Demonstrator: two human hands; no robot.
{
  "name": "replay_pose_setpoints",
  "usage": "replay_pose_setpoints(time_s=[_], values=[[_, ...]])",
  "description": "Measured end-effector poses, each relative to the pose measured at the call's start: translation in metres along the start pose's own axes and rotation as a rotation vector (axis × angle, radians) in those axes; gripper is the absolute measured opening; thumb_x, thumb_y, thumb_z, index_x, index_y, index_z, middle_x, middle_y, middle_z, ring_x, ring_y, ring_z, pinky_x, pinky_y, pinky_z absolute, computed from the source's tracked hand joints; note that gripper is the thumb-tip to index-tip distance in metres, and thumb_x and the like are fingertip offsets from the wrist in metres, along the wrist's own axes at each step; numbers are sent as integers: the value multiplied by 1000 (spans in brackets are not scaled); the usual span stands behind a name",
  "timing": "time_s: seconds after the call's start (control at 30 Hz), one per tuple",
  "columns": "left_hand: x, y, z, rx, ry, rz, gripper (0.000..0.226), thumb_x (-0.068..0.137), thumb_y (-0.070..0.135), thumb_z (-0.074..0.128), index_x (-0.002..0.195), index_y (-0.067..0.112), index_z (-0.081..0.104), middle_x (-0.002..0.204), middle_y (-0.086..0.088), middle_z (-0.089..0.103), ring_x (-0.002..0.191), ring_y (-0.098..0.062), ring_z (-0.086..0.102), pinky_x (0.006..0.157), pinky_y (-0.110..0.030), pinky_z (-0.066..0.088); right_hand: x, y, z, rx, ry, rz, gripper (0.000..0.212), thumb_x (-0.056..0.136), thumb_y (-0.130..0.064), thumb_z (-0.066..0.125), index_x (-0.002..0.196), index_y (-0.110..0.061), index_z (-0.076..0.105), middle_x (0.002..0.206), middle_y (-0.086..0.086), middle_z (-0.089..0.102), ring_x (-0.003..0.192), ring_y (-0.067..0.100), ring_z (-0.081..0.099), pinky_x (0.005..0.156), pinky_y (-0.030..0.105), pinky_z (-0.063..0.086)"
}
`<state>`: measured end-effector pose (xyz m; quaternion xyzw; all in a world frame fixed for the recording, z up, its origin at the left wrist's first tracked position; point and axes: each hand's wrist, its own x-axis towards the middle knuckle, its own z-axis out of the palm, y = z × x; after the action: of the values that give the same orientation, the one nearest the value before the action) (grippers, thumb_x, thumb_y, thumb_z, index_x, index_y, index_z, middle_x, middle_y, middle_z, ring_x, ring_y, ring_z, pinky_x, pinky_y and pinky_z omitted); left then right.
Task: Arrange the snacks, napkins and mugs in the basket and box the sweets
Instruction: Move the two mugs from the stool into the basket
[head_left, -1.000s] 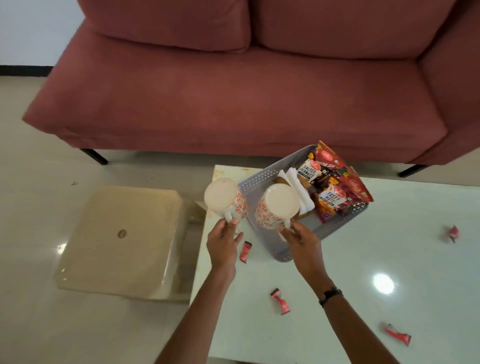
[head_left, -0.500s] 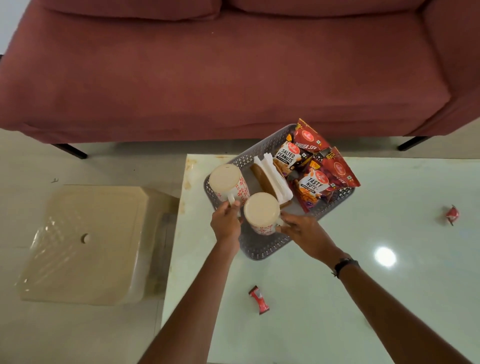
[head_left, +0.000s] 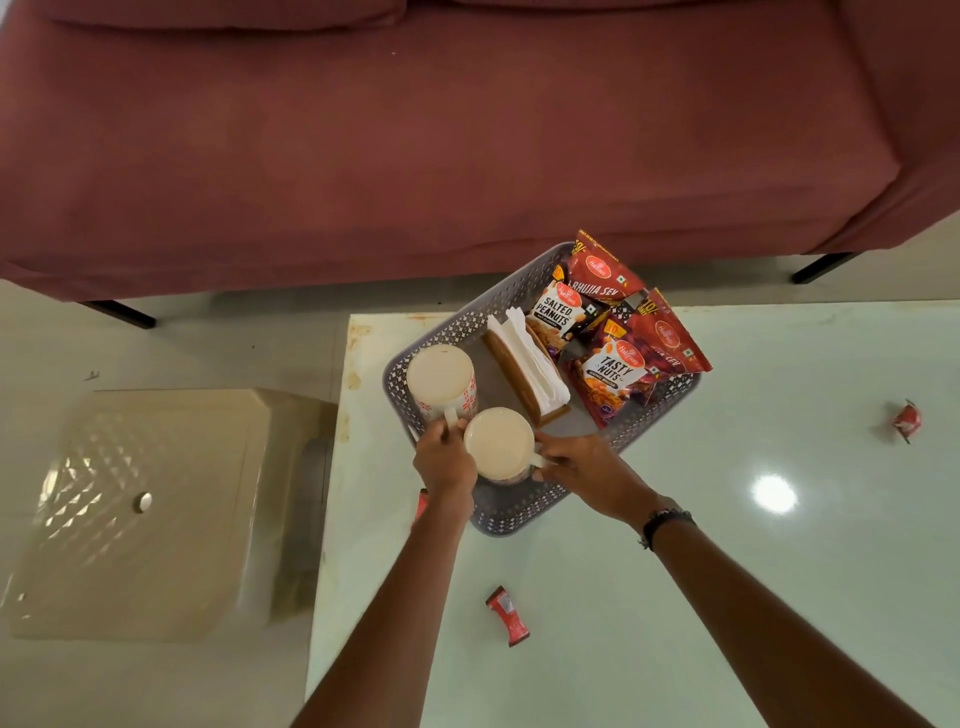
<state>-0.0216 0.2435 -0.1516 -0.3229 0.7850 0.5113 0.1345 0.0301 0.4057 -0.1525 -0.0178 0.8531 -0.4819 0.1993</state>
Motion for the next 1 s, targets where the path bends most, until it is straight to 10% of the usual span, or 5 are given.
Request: replay_pose_setpoints(time_s=[0.27,0.57,1.0], values=[[1,6,-1,62,-62,-107,27,93,12,48,113,7,65,121,-15,63,113,-32,55,88,-34,45,9,3,8,-183,-46,134,22,90,-14,59,101,3,68,82,7,61,59,5,45,52,9,30],[4,13,-5,42,-103,-115,29,95,12,45,116,7,63,124,-16,60,109,-28,53,77,-29,38,10,-6,30,-285,55,210,26,90,-19,61,106,0,67,102,17,71,91,28,67,80,30,55],[12,14,-10,130,-206,-40,37,101,23,33,131,10,52,134,-13,53,122,-29,48,85,-27,35,9,-21,49,-234,135,285,25,90,-18,60,100,4,68,96,20,71,87,31,67,69,29,52]])
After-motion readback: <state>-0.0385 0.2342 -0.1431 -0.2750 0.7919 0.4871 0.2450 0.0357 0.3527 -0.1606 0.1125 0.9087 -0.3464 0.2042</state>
